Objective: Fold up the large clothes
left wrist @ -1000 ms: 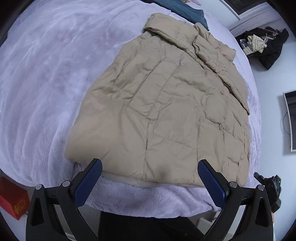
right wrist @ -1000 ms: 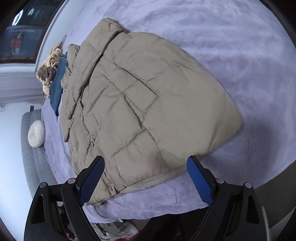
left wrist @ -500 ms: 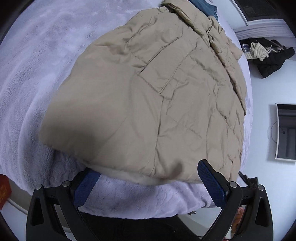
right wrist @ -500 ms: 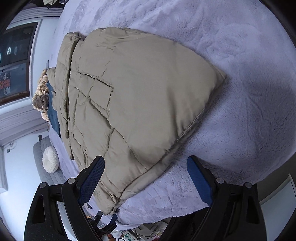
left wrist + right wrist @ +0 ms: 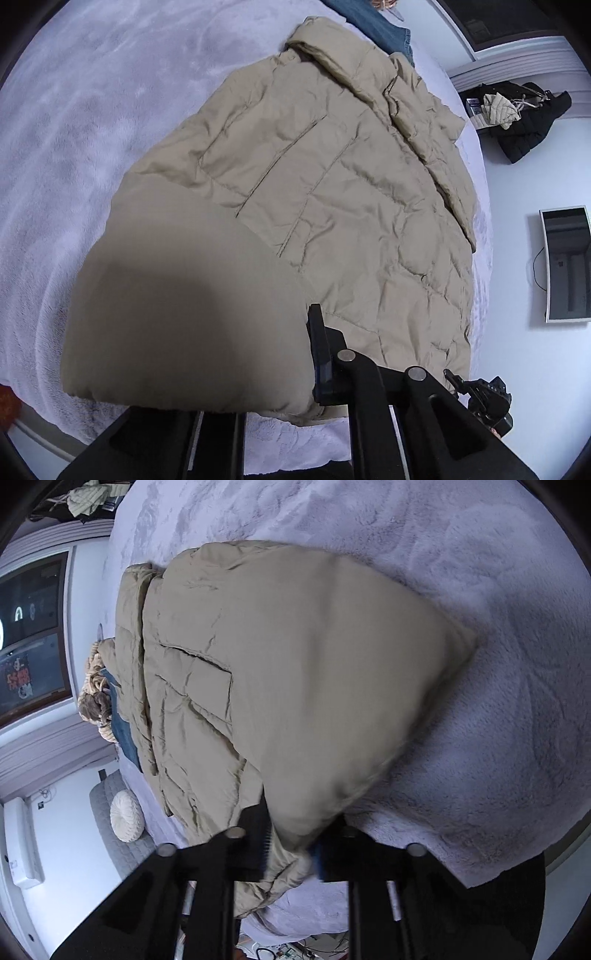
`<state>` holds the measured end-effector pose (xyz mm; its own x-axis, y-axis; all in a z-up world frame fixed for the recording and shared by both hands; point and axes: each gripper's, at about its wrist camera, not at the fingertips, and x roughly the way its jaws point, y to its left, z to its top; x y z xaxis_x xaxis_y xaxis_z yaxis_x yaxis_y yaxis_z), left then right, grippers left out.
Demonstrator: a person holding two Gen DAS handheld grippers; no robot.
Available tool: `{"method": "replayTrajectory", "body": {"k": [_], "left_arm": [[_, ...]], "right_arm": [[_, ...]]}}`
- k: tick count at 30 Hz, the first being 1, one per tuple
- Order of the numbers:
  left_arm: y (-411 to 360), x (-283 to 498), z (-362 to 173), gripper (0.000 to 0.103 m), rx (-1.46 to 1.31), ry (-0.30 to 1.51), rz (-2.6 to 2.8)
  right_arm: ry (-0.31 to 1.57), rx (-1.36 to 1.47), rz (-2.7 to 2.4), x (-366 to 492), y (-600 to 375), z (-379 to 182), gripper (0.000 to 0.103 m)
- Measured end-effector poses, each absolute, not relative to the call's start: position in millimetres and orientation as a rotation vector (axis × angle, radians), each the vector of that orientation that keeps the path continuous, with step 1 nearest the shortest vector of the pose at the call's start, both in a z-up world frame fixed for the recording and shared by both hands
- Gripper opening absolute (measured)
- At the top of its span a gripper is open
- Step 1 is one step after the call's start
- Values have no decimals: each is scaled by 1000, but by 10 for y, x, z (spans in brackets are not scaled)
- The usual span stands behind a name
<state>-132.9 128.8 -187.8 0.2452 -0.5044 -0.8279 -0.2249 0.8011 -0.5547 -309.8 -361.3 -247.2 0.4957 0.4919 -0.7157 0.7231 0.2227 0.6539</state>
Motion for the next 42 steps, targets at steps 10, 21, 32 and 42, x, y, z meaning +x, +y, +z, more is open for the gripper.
{"method": "replayTrajectory", "body": {"k": [10,21,32,42], "left_arm": [[1234,-1043,-1007,13,-549,1151,-276],[996,-336,-100,13,-462,944,-270],[760,595,196,13,-398,858,-190],[700,1721,-422,13,-340,923,-190]], "right_arm": [[1122,1107,-120,-2590,-3632,-1722,6],[1003,794,8,-1639,-3661,-719,6],[961,567,106,-422,-3690,-208,6],[1003,453,67,622,-3602,-577,6]]}}
